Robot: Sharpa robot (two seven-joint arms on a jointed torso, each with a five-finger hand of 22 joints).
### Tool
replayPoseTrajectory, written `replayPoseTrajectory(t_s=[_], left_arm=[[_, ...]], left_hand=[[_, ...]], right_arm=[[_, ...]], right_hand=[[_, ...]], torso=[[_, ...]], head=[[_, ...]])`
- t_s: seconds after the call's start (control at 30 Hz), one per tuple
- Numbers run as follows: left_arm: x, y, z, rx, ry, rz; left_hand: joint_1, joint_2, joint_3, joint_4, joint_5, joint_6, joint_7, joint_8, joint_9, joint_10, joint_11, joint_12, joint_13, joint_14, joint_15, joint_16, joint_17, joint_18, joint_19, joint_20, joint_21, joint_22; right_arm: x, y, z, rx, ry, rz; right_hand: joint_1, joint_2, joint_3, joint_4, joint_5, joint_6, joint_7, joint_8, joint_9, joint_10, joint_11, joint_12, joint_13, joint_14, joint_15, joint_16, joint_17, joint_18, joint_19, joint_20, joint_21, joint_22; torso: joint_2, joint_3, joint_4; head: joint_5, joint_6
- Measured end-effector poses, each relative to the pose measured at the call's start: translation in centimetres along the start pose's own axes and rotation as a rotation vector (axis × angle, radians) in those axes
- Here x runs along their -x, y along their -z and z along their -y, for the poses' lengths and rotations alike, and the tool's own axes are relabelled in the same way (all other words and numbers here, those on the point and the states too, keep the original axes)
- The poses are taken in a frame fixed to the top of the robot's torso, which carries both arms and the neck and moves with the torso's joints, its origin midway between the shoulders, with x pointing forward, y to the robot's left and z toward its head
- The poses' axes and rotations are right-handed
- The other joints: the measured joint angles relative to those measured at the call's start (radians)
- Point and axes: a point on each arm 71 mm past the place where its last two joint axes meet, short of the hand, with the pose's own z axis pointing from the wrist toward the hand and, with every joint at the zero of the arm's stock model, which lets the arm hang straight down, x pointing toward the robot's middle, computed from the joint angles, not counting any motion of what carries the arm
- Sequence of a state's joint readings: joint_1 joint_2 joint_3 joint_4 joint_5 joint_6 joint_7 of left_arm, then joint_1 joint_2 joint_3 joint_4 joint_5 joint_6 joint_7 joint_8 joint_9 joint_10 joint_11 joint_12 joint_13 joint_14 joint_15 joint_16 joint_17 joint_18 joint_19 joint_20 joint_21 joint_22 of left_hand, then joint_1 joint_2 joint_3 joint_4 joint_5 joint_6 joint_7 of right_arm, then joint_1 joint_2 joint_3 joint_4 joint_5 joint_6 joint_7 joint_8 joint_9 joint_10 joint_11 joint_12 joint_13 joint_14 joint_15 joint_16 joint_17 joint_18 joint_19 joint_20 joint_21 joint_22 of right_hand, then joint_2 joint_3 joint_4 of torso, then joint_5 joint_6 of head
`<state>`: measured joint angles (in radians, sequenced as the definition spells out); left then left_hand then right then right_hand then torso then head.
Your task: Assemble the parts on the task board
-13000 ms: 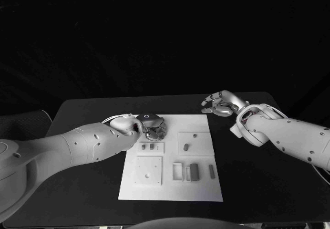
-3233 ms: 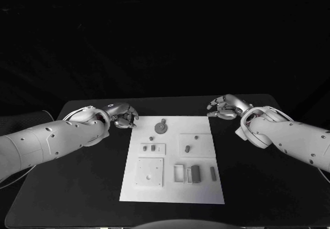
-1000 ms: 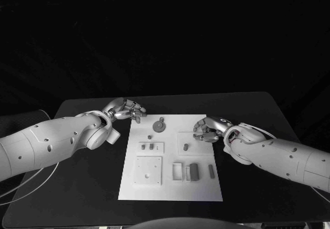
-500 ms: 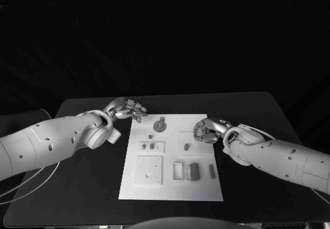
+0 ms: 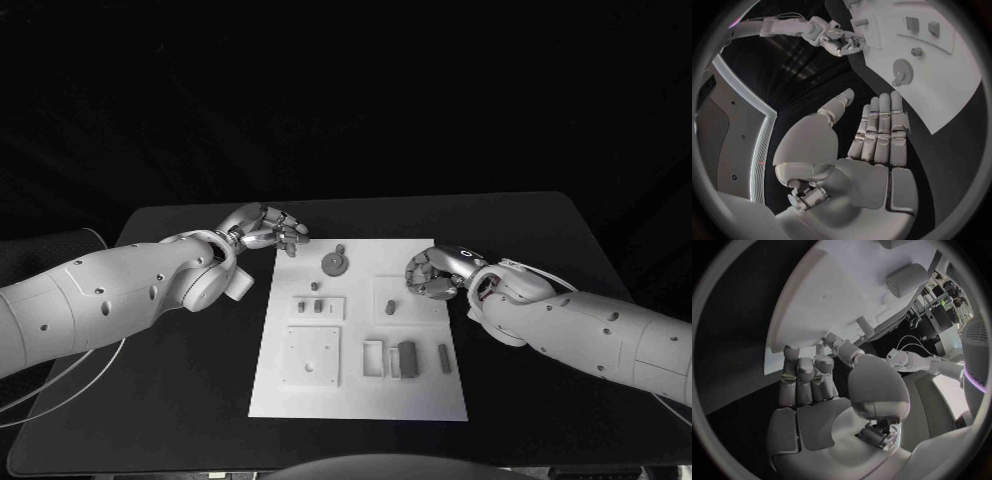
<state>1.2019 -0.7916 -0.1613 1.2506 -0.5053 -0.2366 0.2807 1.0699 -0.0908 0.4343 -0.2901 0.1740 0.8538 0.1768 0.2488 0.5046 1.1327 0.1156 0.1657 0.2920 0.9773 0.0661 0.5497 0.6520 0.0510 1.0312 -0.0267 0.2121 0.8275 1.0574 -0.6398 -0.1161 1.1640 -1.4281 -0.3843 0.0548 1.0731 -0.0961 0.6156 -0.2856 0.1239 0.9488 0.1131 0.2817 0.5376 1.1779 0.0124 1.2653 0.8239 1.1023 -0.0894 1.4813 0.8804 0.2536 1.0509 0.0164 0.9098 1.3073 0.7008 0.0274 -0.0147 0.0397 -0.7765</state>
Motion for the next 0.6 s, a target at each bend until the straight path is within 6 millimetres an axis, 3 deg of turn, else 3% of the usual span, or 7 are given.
replayPoseTrajectory(t_s=[0.6], left_arm=[[-0.02, 0.0, 0.01, 0.0, 0.001, 0.0]], left_hand=[[0.004, 0.004, 0.0, 0.0, 0.0, 0.0, 0.0, 0.0, -0.001, 0.0, 0.0, 0.0, 0.0, 0.0, 0.0, -0.004, 0.005, -0.001, 0.0, 0.0, 0.0, 0.0]], right_arm=[[-0.07, -0.15, -0.22, 0.004, 0.011, 0.001]], right_hand=[[0.0, 0.0, 0.0, 0.0, 0.0, 0.004, -0.004, 0.005, 0.006, -0.002, -0.006, 0.0, -0.001, 0.003, -0.003, 0.0, 0.0, 0.001, 0.0, 0.0, 0.0, 0.0]], torso=[[0.0, 0.0003, 0.0]], head=[[0.001, -0.001]])
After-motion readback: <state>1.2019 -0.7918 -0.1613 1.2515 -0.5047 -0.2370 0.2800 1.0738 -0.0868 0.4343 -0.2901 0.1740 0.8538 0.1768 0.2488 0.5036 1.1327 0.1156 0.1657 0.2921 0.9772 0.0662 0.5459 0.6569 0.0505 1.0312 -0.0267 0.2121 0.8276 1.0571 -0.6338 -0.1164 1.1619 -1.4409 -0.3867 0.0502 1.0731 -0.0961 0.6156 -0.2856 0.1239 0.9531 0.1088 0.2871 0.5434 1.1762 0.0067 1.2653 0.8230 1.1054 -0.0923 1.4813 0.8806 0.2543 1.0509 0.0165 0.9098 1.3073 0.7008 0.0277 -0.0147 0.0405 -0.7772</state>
